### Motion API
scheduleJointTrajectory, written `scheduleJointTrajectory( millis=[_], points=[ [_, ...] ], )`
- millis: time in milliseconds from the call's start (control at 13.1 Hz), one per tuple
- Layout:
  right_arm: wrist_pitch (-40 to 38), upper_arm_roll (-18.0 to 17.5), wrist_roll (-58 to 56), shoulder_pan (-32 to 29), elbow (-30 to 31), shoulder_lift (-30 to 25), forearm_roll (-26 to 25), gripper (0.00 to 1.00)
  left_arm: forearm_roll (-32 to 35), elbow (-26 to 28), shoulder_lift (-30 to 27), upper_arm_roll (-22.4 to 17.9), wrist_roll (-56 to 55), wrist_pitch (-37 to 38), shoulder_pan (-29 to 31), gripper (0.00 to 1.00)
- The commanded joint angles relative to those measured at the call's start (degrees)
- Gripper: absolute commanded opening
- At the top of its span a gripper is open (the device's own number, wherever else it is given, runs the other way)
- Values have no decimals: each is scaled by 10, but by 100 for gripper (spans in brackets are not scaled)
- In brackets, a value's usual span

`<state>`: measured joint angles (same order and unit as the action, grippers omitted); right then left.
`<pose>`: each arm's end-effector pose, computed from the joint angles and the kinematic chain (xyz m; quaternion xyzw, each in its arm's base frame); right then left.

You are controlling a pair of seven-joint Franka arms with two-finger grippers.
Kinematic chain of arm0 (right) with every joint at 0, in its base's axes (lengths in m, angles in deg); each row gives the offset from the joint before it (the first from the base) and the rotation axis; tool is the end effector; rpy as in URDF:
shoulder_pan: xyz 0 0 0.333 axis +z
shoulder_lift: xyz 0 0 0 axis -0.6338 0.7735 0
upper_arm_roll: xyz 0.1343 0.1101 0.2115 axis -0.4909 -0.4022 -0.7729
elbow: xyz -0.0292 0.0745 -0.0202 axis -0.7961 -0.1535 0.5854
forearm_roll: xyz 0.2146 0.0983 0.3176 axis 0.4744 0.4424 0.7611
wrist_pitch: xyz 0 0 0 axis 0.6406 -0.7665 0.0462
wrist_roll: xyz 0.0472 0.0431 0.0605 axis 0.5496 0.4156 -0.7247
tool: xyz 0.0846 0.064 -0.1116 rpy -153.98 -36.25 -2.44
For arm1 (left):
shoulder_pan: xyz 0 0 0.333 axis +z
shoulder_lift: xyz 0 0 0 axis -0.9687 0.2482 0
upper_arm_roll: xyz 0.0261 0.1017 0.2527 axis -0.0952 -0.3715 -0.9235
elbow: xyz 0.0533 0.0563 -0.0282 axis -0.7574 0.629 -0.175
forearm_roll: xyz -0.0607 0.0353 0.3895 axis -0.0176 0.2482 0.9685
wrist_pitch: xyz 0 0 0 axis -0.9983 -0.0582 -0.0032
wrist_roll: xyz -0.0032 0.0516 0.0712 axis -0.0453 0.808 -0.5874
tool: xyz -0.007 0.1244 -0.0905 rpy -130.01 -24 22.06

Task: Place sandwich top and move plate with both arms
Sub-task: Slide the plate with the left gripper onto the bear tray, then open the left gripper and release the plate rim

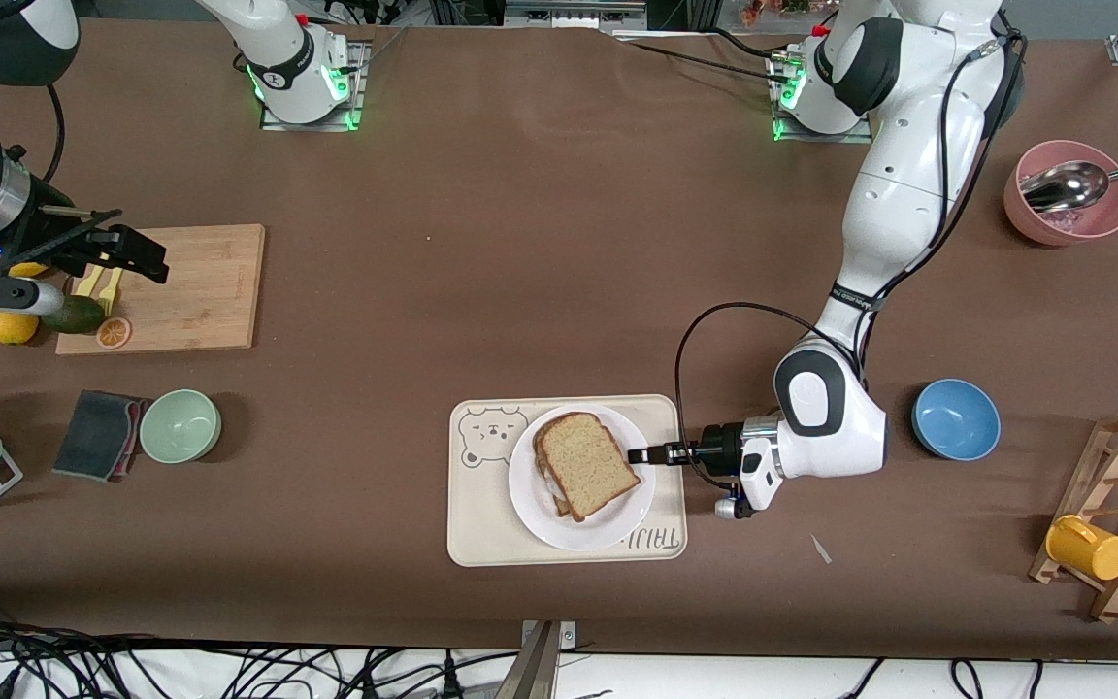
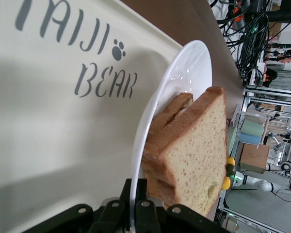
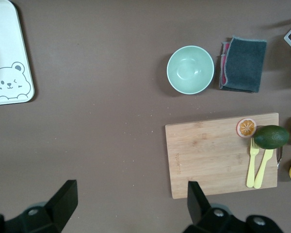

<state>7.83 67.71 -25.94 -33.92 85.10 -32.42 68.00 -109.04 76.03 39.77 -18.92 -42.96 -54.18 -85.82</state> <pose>0.5853 0.0499 0.4872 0.9991 -0.0328 -0.0250 0.0085 0.6903 -0.2807 0.1009 0.8654 0.0791 -0.0475 0.4926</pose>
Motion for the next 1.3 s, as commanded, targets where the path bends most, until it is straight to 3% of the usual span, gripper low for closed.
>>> scheduleJointTrajectory(
  millis=[0, 534, 686, 762, 1220],
  points=[
    [-5, -1, 4, 1, -14, 4, 4, 100, 5, -32, 23, 1, -4, 4, 0, 0],
    [1, -2, 10, 8, -9, 2, -15, 100, 6, -32, 32, 1, -1, 4, -1, 1],
    [2, -2, 10, 8, -10, 3, -14, 100, 7, -29, 32, 1, -1, 4, 1, 71],
    [2, -2, 10, 8, -10, 3, -14, 100, 9, -26, 30, 1, -1, 4, 3, 80],
    [16, -1, 10, 10, -9, 3, -9, 100, 32, -23, 18, -3, 10, 12, 11, 73]
  ],
)
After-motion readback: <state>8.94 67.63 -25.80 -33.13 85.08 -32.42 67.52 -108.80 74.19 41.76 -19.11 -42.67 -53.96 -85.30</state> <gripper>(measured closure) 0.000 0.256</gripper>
